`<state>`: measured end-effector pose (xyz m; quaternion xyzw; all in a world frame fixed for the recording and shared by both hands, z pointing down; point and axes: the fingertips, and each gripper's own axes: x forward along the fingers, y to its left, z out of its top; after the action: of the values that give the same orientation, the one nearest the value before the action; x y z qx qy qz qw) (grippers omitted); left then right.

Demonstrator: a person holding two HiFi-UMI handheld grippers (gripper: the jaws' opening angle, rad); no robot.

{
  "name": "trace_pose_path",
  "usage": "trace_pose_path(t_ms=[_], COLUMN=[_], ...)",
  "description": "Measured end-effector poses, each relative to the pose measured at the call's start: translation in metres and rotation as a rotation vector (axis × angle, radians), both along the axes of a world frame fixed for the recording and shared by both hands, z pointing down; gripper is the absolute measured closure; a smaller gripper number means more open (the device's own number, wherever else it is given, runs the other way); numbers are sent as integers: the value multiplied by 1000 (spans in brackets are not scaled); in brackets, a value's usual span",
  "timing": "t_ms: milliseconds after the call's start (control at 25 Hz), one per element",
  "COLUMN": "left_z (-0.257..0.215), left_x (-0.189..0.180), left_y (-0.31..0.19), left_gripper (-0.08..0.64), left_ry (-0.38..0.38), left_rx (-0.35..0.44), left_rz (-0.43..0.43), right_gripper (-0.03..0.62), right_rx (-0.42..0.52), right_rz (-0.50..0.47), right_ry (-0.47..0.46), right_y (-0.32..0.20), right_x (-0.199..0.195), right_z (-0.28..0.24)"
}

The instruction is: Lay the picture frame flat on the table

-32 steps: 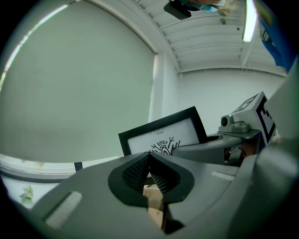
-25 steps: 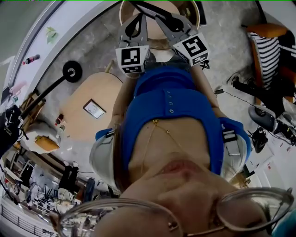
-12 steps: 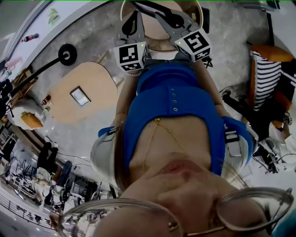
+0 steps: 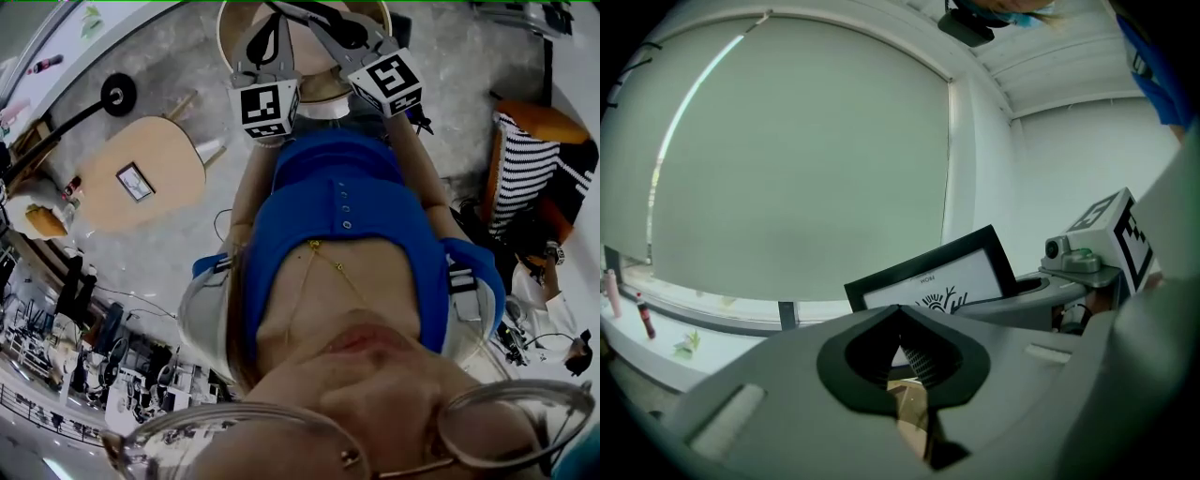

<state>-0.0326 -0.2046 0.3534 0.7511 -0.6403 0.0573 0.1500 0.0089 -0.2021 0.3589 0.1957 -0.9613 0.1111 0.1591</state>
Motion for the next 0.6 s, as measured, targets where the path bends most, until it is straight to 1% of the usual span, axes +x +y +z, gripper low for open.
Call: trace_pose_path(t_ms=[120, 240, 400, 600], left_z=[9, 19, 41, 69], left_x=[0, -9, -20, -28], left_y=[-2, -7, -7, -3], left_gripper=[560, 560, 560, 560], left_ry=[-2, -10, -4, -16], left_rx=[-30, -53, -107, -162], left_rz=[12, 26, 42, 47], right_gripper=[582, 581, 581, 581], right_rx=[-18, -36, -62, -113], right_rz=[3, 13, 16, 10], right_ry=[1, 0, 16, 26], right_y=[-6, -13, -16, -13], right_x=[-1, -10, -24, -34], right_z=[9, 19, 39, 67])
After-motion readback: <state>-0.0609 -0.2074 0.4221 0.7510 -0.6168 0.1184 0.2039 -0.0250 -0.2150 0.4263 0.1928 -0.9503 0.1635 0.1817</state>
